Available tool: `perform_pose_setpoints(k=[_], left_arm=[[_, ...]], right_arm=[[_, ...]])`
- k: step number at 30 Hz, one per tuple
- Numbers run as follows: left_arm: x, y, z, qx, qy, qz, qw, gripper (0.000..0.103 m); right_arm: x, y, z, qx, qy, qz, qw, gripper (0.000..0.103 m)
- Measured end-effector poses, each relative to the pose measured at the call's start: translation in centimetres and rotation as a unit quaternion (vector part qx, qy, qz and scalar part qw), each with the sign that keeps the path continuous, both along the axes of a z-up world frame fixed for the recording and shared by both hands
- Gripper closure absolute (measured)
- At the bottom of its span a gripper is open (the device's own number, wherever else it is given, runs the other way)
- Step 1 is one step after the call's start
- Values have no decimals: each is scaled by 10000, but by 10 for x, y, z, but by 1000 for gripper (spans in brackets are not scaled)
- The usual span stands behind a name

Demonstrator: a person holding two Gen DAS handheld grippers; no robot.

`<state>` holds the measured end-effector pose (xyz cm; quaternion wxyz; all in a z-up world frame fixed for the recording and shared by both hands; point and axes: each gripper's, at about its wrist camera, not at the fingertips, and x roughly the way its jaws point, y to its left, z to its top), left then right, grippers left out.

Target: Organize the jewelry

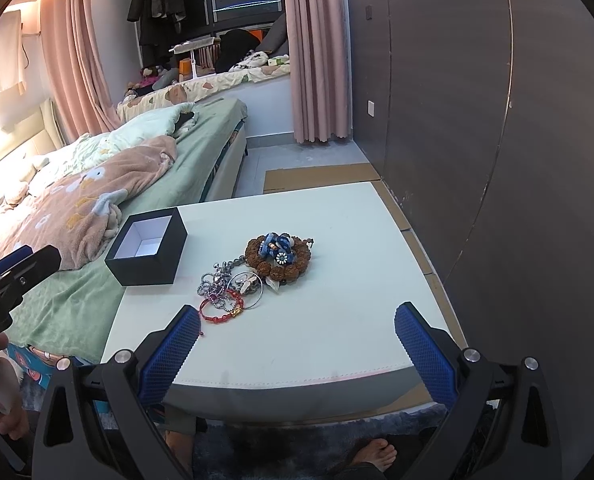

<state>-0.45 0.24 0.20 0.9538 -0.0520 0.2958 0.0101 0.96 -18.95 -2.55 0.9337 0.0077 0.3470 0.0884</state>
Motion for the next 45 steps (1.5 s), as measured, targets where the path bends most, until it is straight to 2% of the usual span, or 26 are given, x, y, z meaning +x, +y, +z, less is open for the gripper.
perform_pose_setpoints(k=[35, 45], left_arm=[[1, -5, -1, -10, 36, -102, 9999, 5], [9, -7, -12, -93, 7, -138, 9999, 5]], right_arm=[[3, -8, -1, 44, 94, -89, 9999, 8], [10, -15, -7, 132, 69, -202, 9997, 8]])
